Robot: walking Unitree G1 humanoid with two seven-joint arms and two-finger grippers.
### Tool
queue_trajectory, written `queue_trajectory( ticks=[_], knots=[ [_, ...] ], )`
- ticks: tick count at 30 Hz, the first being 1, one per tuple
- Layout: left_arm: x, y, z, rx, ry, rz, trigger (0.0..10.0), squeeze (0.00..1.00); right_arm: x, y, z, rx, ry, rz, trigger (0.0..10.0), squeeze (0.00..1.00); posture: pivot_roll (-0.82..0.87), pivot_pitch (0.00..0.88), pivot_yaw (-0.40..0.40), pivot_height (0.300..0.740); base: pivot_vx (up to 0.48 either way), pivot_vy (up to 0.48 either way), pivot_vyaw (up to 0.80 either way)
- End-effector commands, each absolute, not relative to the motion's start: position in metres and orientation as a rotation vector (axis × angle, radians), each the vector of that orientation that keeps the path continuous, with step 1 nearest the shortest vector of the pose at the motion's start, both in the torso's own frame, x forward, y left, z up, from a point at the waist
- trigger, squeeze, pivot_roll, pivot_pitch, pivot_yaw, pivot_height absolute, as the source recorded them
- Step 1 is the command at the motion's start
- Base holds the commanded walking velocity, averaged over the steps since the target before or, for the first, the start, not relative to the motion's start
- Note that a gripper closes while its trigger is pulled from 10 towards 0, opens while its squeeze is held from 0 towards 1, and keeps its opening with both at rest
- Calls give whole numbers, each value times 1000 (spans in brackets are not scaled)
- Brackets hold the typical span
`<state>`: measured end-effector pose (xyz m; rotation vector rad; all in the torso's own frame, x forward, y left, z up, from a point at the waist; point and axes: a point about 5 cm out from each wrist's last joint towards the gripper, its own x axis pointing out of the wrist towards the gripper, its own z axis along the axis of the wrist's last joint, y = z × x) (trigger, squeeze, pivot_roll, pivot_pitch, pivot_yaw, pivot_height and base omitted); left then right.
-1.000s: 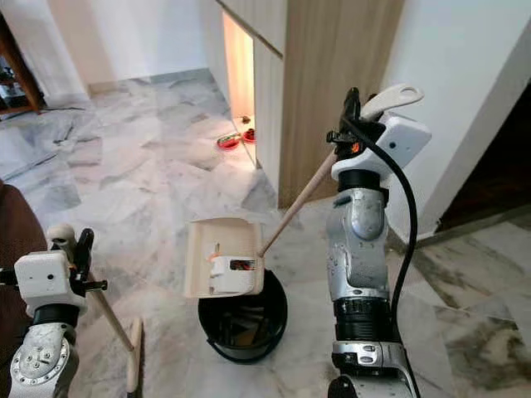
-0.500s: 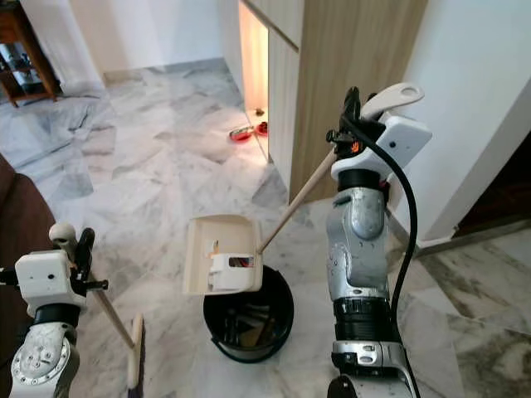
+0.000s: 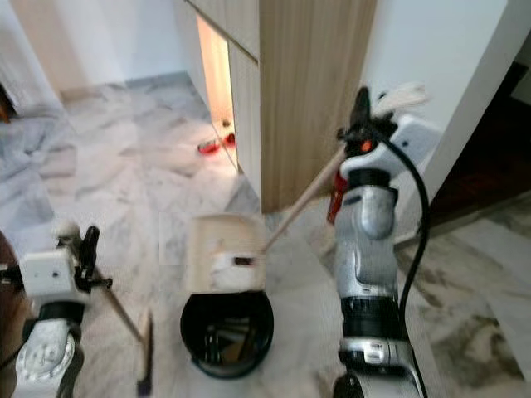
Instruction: Sweep floor
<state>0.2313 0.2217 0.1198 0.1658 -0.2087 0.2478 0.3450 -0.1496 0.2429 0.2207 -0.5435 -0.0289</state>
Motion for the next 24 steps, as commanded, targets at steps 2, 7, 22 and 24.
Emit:
queue_trajectory(
  ticks=[2,7,22,24],
  knots=[
    [232,223,129,190,-254,254,10000,0,342,-148,259,280,-620,-14,10000,0,150,5,36,740,0,0,0],
    [232,223,128,190,-252,253,10000,0,341,-146,260,275,-629,1,10000,0,148,5,37,740,0,0,0],
    [233,223,127,189,-246,250,10000,0,331,-131,262,189,-673,92,10000,0,149,5,36,740,0,0,0],
    [233,222,127,189,-247,250,10000,0,328,-124,263,152,-689,126,10000,0,149,5,36,740,0,0,0]
  ],
)
